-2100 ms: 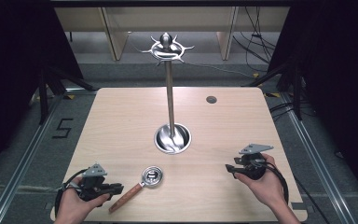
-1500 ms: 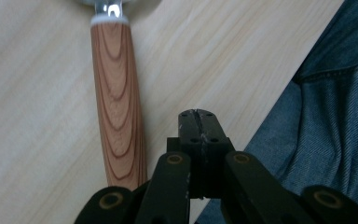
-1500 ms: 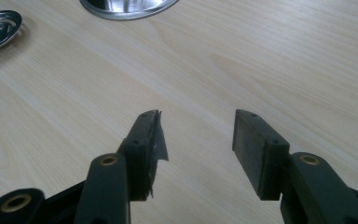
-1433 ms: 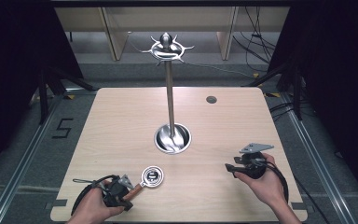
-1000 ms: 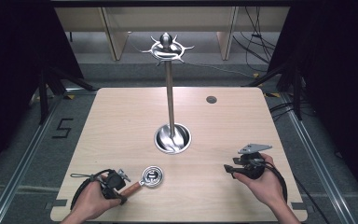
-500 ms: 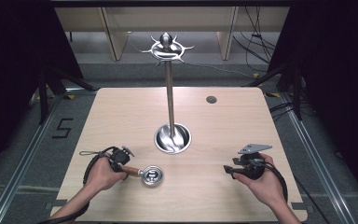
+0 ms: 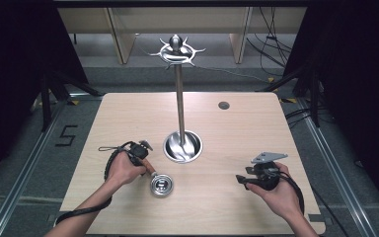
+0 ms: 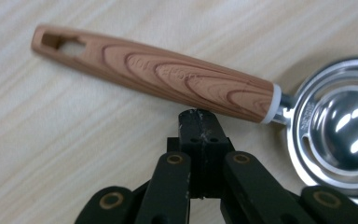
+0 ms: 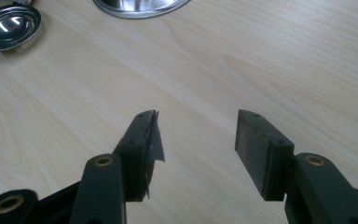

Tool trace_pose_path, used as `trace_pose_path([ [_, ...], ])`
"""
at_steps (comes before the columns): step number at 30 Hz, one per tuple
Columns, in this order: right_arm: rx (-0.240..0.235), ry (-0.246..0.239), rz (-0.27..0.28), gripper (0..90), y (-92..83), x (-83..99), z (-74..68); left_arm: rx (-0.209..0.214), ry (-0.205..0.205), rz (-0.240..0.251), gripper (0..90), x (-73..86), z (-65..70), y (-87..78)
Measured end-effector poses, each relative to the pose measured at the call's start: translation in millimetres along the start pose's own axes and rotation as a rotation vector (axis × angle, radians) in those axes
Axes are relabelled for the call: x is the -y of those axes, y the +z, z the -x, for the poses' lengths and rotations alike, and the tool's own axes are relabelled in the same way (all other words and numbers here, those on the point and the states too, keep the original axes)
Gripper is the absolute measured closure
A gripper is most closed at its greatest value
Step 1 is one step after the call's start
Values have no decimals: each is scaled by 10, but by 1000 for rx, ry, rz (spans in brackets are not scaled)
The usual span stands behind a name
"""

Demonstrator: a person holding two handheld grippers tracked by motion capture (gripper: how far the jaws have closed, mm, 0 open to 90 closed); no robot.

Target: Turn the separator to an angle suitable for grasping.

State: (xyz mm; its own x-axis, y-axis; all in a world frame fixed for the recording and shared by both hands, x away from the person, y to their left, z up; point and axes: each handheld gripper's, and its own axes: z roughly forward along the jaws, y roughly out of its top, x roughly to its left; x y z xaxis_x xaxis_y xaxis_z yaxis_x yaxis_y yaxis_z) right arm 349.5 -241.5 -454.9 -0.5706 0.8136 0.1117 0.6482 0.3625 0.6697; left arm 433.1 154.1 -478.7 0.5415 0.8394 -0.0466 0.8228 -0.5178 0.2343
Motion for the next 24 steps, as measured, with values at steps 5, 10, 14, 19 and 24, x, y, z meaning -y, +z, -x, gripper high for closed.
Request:
trace_pose_path([
  [5,-11,-23,-25,494,-46,-21,6,0,-14,7,893,-84,28,45],
  [10,-8,-42,-15,494,-26,-9,21,2,-10,28,893,-173,84,60],
  [14,-10,-2,13,493,-4,6,-7,11,-11,30,893,-233,94,78],
  [19,-13,-16,-32,492,-40,0,36,23,-25,31,890,-276,41,59],
  [24,-7,-29,-6,491,-28,8,54,-40,-45,139,772,-205,-89,15],
])
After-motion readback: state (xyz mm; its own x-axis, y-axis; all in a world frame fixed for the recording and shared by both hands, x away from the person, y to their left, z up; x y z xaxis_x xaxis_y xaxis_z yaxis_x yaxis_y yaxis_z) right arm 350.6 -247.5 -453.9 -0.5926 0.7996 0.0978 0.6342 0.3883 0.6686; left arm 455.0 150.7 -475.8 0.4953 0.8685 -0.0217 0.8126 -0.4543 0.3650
